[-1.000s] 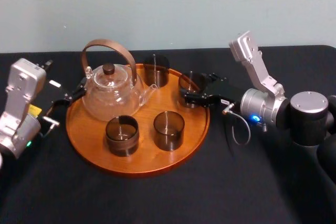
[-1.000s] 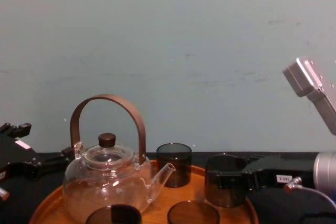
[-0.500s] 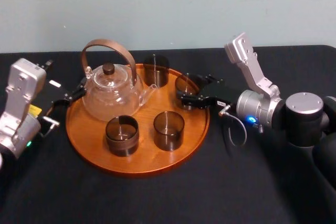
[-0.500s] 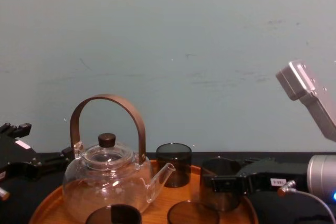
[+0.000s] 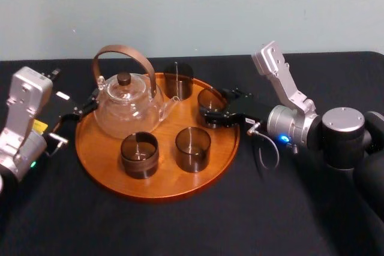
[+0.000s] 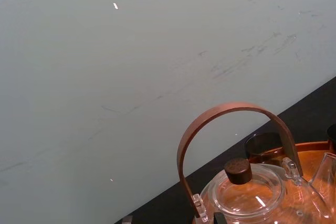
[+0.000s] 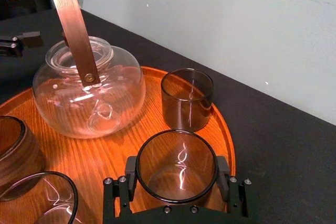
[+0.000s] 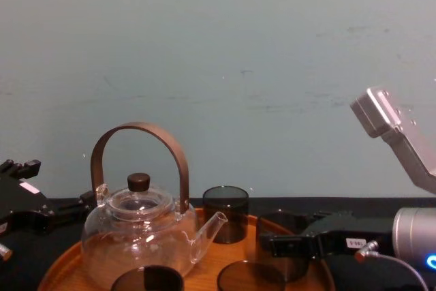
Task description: Pick up the glass from the table and place it on the tray.
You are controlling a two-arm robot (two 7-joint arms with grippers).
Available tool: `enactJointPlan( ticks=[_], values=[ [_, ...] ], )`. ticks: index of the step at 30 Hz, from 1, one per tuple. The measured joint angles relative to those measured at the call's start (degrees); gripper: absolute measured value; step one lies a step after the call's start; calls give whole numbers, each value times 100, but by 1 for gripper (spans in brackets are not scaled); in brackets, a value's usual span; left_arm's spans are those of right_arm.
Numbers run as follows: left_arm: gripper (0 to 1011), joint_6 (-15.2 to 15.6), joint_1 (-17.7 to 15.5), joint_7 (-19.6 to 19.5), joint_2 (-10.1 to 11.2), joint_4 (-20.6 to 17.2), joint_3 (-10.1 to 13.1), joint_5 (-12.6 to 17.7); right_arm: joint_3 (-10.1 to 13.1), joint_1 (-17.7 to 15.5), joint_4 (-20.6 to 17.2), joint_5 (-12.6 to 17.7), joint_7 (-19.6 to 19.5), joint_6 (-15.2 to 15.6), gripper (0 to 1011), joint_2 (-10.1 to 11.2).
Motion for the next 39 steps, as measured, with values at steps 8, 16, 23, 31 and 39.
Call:
enactJointPlan(
  ticks=[8,16,23,31,39],
  values=[
    [1001,0,0,0,0,0,0,0,-27,30,69,-49,32,-54,900,-18],
    [1001,0,0,0,0,0,0,0,-23,26,63,-49,32,-50,900,-16],
    [1001,0,0,0,0,0,0,0,-18,23,54,-44,29,-44,1002,-13],
    [1001,0,0,0,0,0,0,0,8,0,36,-10,37,-33,1002,-2],
    [1001,0,0,0,0,0,0,0,61,-90,-122,73,78,54,1002,80]
  ],
)
